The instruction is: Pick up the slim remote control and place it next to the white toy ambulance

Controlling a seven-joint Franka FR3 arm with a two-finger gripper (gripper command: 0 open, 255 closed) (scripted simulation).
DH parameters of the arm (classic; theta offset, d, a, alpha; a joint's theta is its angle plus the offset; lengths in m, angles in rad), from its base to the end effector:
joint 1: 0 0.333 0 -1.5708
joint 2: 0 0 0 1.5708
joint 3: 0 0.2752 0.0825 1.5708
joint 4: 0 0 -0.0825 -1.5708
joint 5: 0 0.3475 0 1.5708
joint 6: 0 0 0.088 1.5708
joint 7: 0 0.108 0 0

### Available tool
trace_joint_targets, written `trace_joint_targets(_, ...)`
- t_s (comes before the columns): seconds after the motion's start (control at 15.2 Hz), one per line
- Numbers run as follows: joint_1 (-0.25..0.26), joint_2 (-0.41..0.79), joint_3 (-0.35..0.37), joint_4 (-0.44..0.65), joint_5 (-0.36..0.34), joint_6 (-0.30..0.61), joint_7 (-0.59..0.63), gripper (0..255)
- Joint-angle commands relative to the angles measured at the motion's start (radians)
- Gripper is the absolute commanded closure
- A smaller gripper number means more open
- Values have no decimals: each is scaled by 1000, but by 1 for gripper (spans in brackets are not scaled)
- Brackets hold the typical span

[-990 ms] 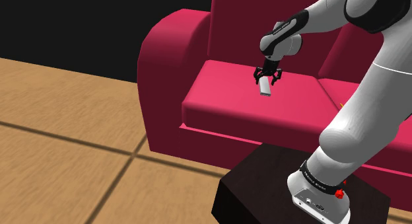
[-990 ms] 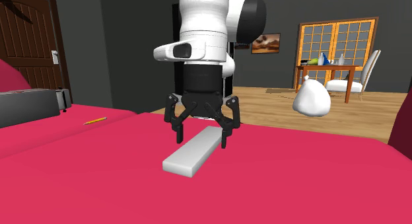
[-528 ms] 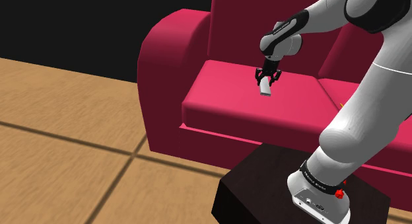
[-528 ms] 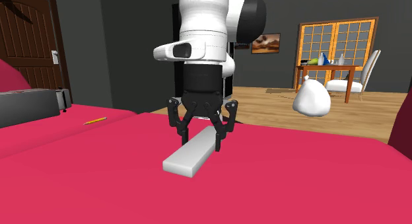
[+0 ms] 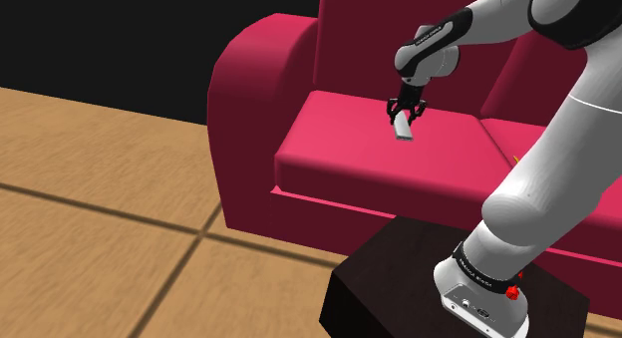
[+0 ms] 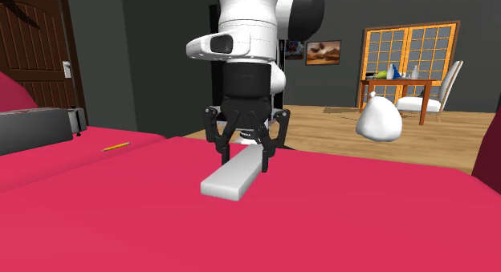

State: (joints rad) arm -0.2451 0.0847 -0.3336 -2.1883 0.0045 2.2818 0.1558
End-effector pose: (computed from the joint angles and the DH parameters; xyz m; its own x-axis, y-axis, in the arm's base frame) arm 0.4299 -0.2800 0.3339 0.7411 -0.6712 0.0171 -0.6714 -0.7408 0.0219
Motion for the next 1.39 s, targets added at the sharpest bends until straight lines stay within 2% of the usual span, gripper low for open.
trace_joint_targets(0.0, 0, -14, -1, 11, -6, -25, 3, 255)
trace_joint_targets(1.32, 6, -126, 3, 167, -46, -286, 28, 255)
